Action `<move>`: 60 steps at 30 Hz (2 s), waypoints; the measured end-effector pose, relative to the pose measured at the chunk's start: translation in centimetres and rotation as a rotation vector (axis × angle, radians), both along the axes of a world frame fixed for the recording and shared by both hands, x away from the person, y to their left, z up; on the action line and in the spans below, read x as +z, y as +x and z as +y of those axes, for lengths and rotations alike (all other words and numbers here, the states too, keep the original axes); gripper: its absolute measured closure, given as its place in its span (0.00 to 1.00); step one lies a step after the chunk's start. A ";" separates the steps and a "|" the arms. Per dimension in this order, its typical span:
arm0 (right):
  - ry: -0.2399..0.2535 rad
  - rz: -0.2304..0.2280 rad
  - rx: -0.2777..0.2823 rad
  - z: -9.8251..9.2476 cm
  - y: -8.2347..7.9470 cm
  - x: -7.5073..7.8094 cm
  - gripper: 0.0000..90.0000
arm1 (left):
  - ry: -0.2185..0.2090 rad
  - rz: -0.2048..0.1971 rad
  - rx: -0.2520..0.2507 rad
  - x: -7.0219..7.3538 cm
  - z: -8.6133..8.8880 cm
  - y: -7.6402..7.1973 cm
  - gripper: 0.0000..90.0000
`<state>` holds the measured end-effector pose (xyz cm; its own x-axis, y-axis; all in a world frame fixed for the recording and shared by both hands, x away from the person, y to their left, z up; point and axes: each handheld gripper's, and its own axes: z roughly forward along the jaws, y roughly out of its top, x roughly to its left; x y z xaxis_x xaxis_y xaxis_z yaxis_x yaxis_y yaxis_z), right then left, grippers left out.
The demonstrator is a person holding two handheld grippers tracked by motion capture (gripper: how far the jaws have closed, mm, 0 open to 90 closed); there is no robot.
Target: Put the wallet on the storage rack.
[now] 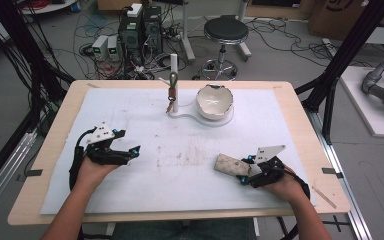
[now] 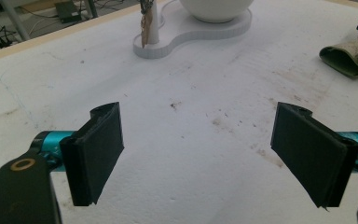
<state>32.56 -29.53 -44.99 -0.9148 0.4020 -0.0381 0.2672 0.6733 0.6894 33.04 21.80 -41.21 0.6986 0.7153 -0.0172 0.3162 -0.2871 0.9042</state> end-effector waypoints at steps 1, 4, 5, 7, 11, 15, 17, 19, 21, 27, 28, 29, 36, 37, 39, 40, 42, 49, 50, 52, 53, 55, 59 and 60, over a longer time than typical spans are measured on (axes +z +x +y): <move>0.002 0.013 -0.005 -0.1 0.1 0.1 0.40 | -0.002 0.001 0.004 0.0 0.0 0.0 0.19; 0.016 0.026 -0.014 -0.2 0.2 0.1 0.40 | -0.001 0.000 0.008 0.0 0.1 0.0 0.19; 0.021 0.023 -0.022 -0.3 0.3 0.1 0.40 | -0.001 0.000 0.007 0.0 0.2 0.0 0.19; 0.039 0.017 -0.032 -0.5 0.3 0.3 0.40 | -0.004 0.003 0.009 -0.1 0.2 0.0 0.19; 0.067 -0.005 -0.048 -0.6 0.2 0.9 0.40 | 0.001 0.005 0.010 -0.1 0.3 0.1 0.19; 0.072 -0.029 -0.054 -0.2 0.2 1.6 0.40 | 0.009 0.007 0.014 -0.2 0.5 0.1 0.19; 0.079 -0.043 -0.061 -0.1 0.2 2.0 0.40 | 0.005 0.008 0.023 -0.2 0.6 0.1 0.19; 0.091 -0.053 -0.074 0.0 0.3 2.4 0.40 | 0.001 0.004 0.030 -0.1 0.8 0.2 0.19; 0.101 -0.052 -0.099 0.1 0.5 2.6 0.40 | 0.000 0.003 0.036 -0.1 0.9 0.2 0.19; 0.128 -0.073 -0.169 -0.2 1.5 3.7 0.41 | 0.002 0.011 0.023 -0.3 0.7 0.3 0.19; 0.134 -0.072 -0.176 -0.2 1.6 4.0 0.41 | 0.001 0.013 0.024 -0.4 0.6 0.3 0.19; 0.131 -0.083 -0.181 -0.3 1.7 4.2 0.41 | 0.003 0.014 0.024 -0.4 0.6 0.4 0.19; 0.123 -0.091 -0.222 -0.2 3.4 5.8 0.41 | 0.014 0.020 0.016 -0.5 0.3 0.4 0.19; 0.122 -0.093 -0.227 -0.1 3.7 6.0 0.41 | 0.015 0.020 0.014 -0.5 0.3 0.3 0.19; 0.108 -0.099 -0.236 0.1 4.2 6.3 0.41 | 0.021 0.020 0.014 -0.5 0.3 0.3 0.19; 0.100 -0.099 -0.235 0.3 4.4 6.5 0.41 | 0.022 0.021 0.015 -0.5 0.3 0.3 0.19; 0.081 -0.106 -0.246 0.7 4.9 6.8 0.41 | 0.019 0.023 0.016 -0.6 0.3 0.4 0.19; 0.047 -0.126 -0.258 2.0 6.7 8.1 0.41 | 0.022 0.024 0.022 -0.6 0.5 0.2 0.19; 0.045 -0.120 -0.261 2.1 6.9 8.2 0.41 | 0.023 0.023 0.021 -0.6 0.6 0.2 0.19; 0.032 -0.130 -0.265 2.5 7.4 8.7 0.41 | 0.019 0.023 0.028 -0.6 0.6 0.2 0.19; 0.027 -0.140 -0.270 2.7 7.6 8.9 0.41 | 0.019 0.022 0.030 -0.6 0.6 0.3 0.19; 0.003 -0.143 -0.294 3.4 8.4 9.5 0.41 | 0.021 0.021 0.027 -0.6 0.5 0.3 0.19; -0.012 -0.146 -0.304 4.0 9.3 10.0 0.41 | 0.026 0.021 0.015 -0.6 0.1 0.3 0.19; -0.024 -0.146 -0.307 4.4 9.6 10.2 0.41 | 0.027 0.021 0.012 -0.6 0.1 0.3 0.19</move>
<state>42.16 -25.17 -34.80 -0.7355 0.6553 -0.1723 0.3596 0.5930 0.7204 33.37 21.88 -41.80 0.6895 0.7242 -0.0124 0.3385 -0.3071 0.8894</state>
